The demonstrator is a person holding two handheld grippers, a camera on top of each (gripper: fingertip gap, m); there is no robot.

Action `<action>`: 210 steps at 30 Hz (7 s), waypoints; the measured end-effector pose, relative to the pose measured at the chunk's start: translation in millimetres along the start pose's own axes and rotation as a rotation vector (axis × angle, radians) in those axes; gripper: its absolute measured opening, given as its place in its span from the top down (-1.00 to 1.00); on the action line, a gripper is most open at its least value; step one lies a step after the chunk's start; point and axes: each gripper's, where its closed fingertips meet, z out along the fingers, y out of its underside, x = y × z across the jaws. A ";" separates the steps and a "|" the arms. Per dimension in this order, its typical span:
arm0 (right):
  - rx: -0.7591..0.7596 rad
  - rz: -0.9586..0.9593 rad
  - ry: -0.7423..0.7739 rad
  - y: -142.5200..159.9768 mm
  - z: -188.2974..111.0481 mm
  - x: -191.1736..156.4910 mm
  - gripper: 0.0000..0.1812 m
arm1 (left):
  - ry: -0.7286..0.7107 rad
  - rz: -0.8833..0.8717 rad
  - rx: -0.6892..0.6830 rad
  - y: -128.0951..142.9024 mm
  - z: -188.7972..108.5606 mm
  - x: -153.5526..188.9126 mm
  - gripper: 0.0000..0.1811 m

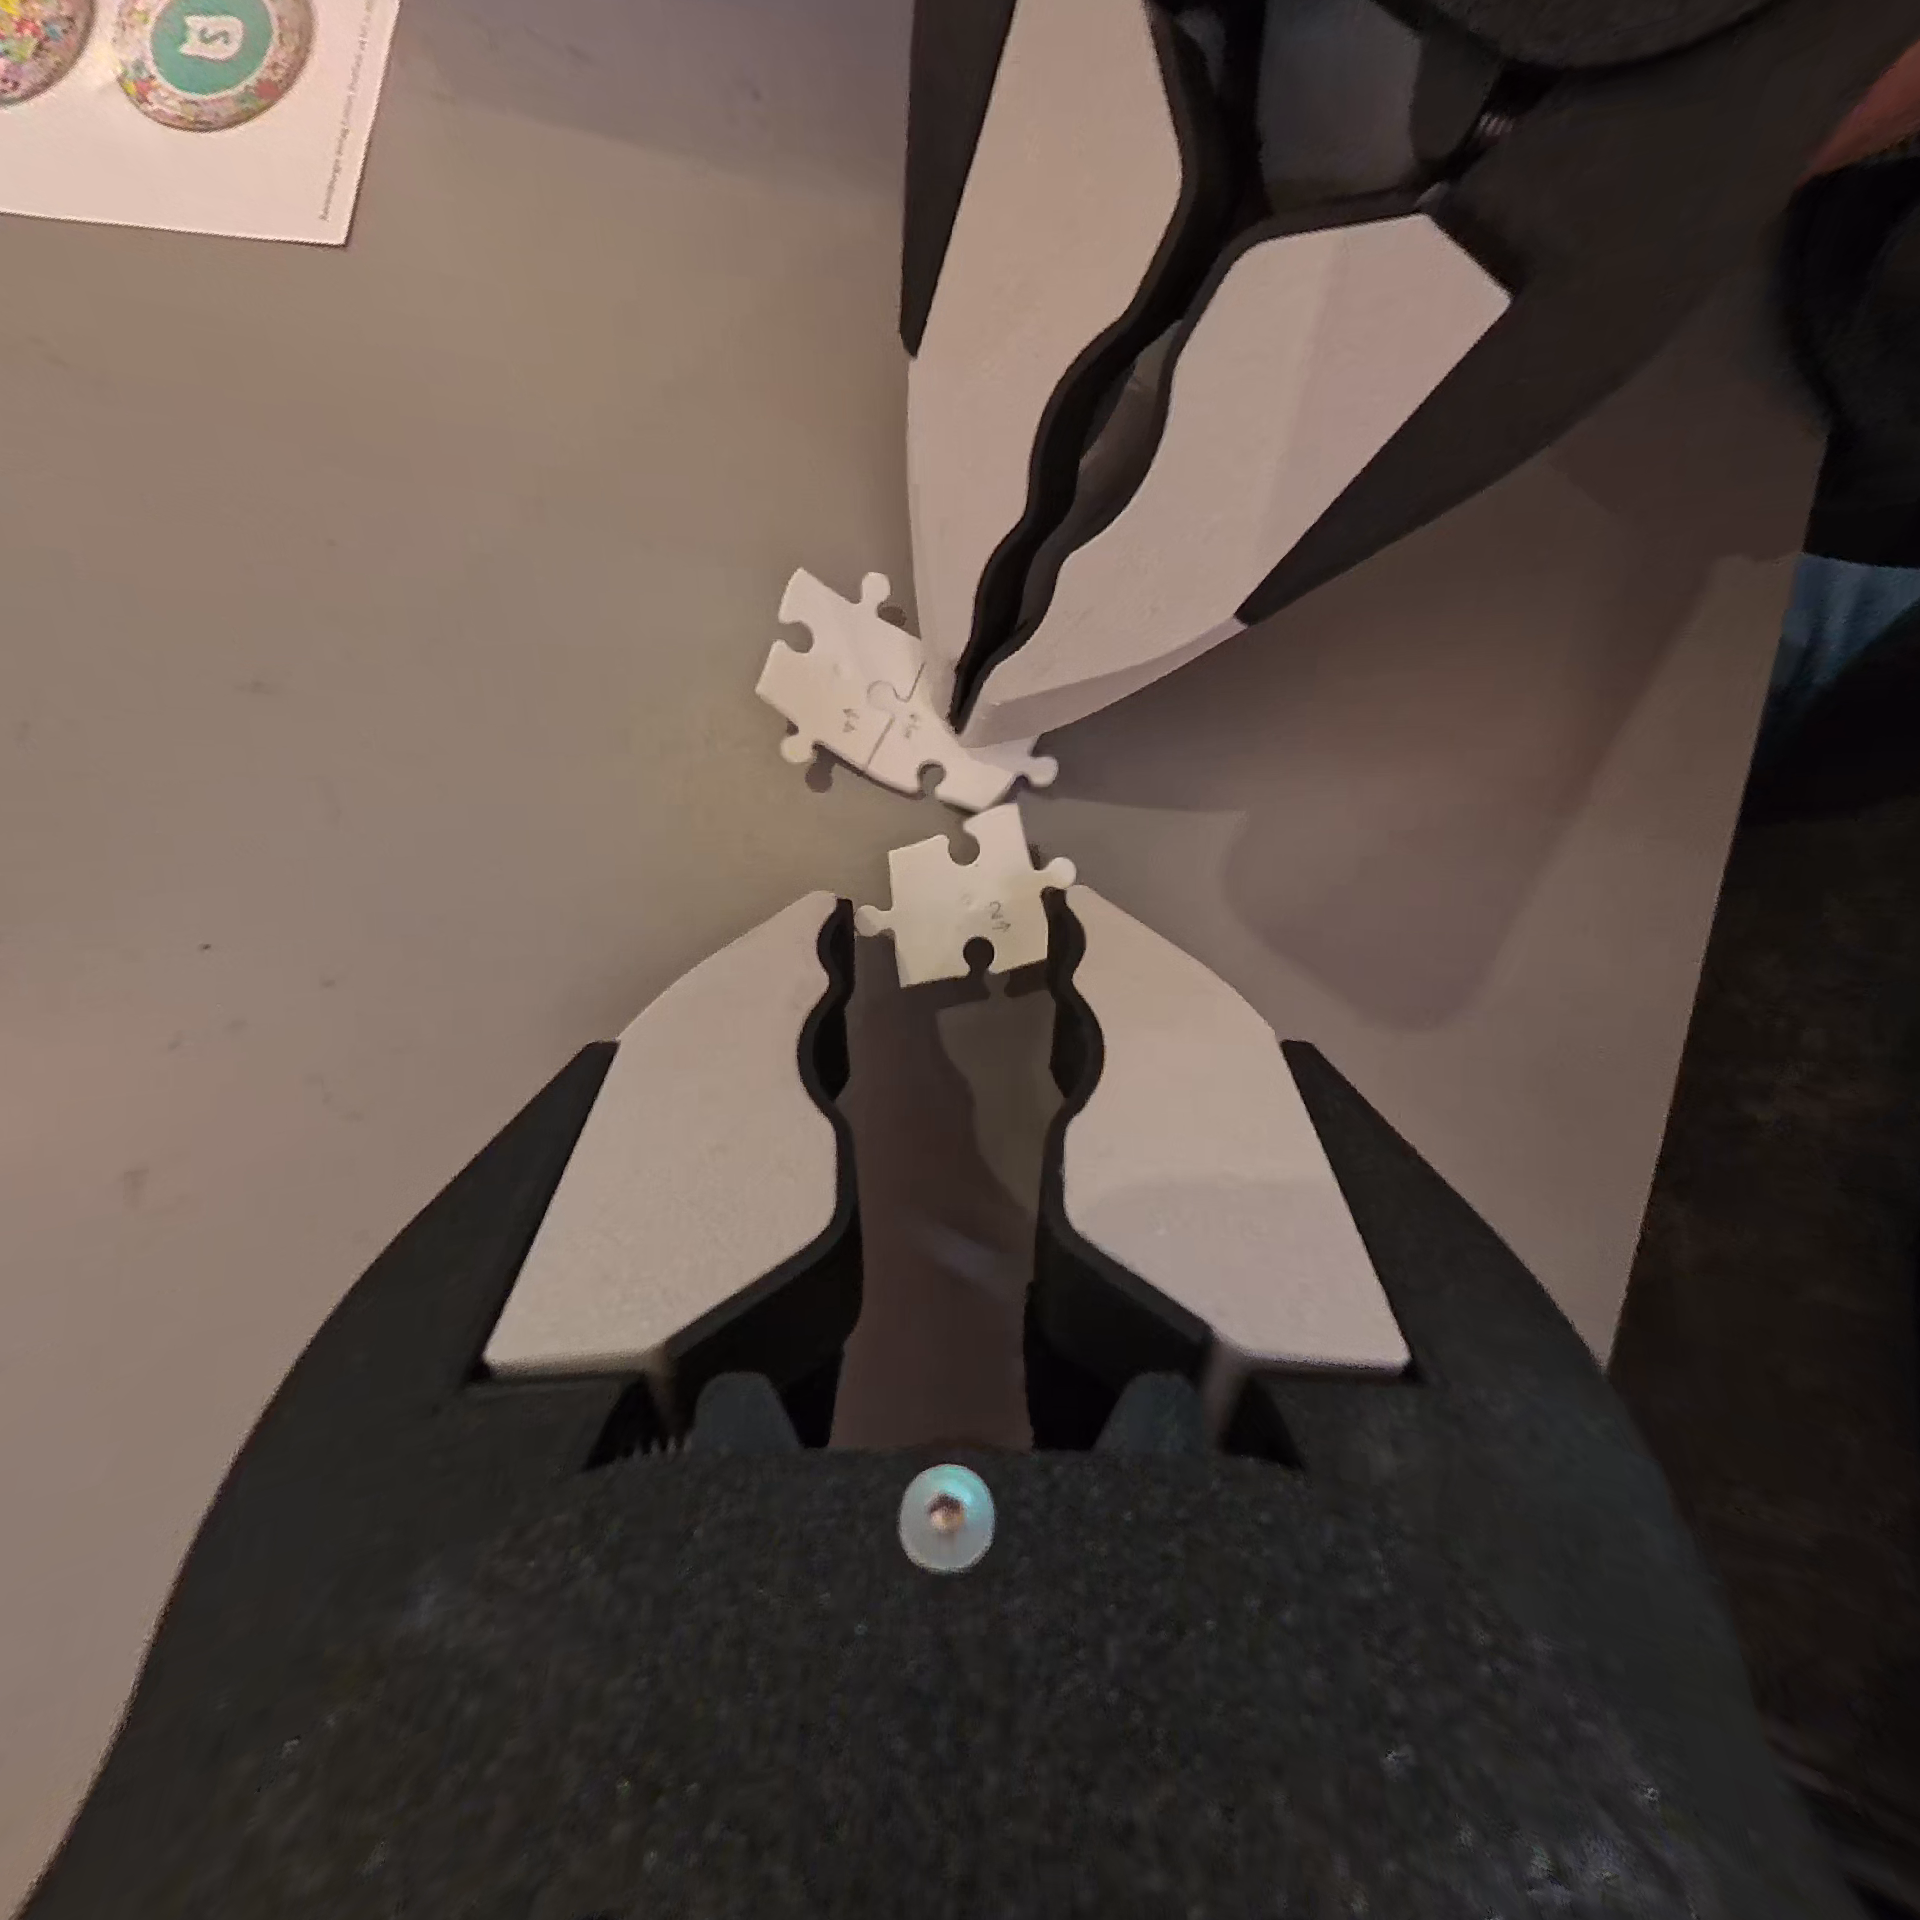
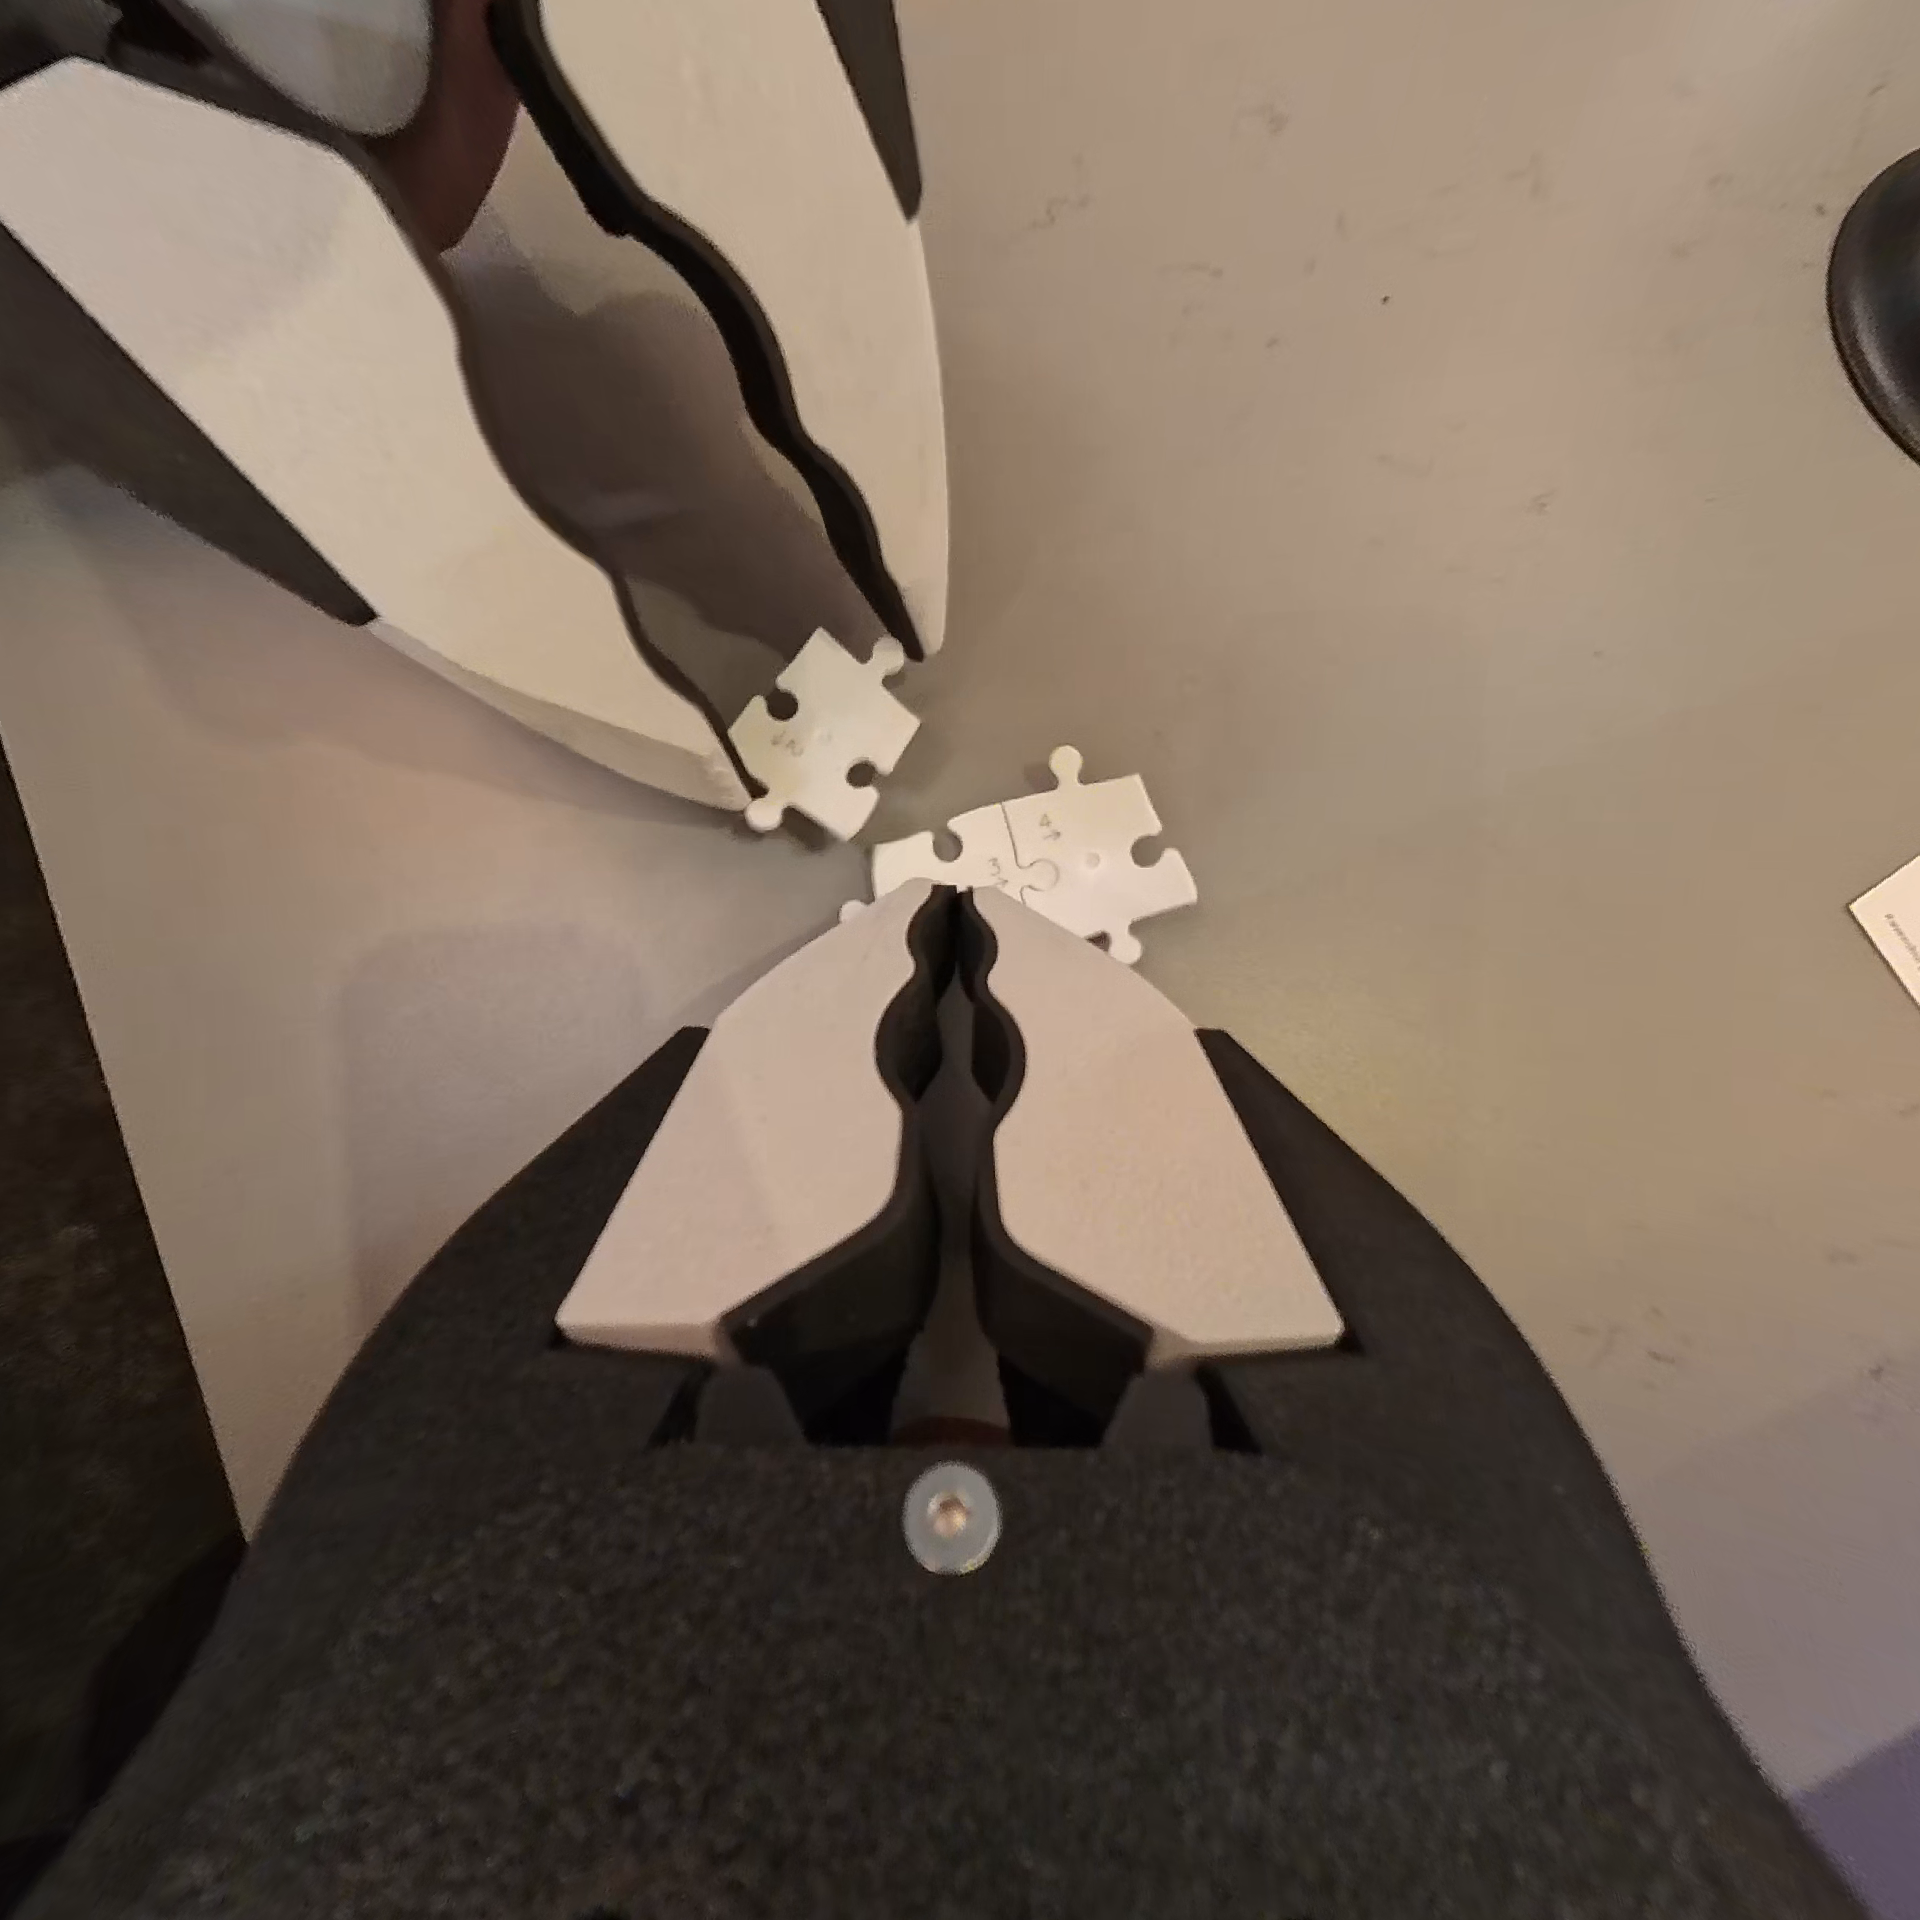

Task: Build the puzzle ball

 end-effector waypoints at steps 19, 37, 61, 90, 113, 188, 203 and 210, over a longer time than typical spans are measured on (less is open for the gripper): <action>0.002 0.002 0.000 -3.3 3.0 -1.8 1.00 | 0.011 0.132 -0.068 4.1 0.4 -2.3 0.61; 0.006 -0.005 -0.040 0.7 -0.7 -4.0 1.00 | 0.269 0.436 -0.193 -6.7 11.5 -12.9 0.61; 0.039 0.098 0.032 18.9 -29.5 7.2 1.00 | 0.289 0.451 -0.227 -3.4 14.8 -15.7 0.61; 0.143 0.048 0.092 -24.3 1.2 -8.5 1.00 | 0.297 0.424 -0.252 -0.3 14.3 -10.2 0.62; 0.050 0.053 0.120 -11.3 4.1 -0.9 1.00 | 0.200 0.255 -0.071 3.8 7.1 -15.5 0.53; 0.047 0.145 0.082 6.2 -21.0 13.7 1.00 | 0.028 0.011 0.062 -14.9 7.6 -18.4 0.52; 0.037 0.196 0.120 3.2 -25.1 23.4 1.00 | 0.010 -0.016 0.082 -5.5 -3.9 -7.6 0.54; -0.049 0.172 0.154 15.4 -14.1 29.4 1.00 | -0.001 -0.037 0.092 2.0 -14.6 -4.0 0.54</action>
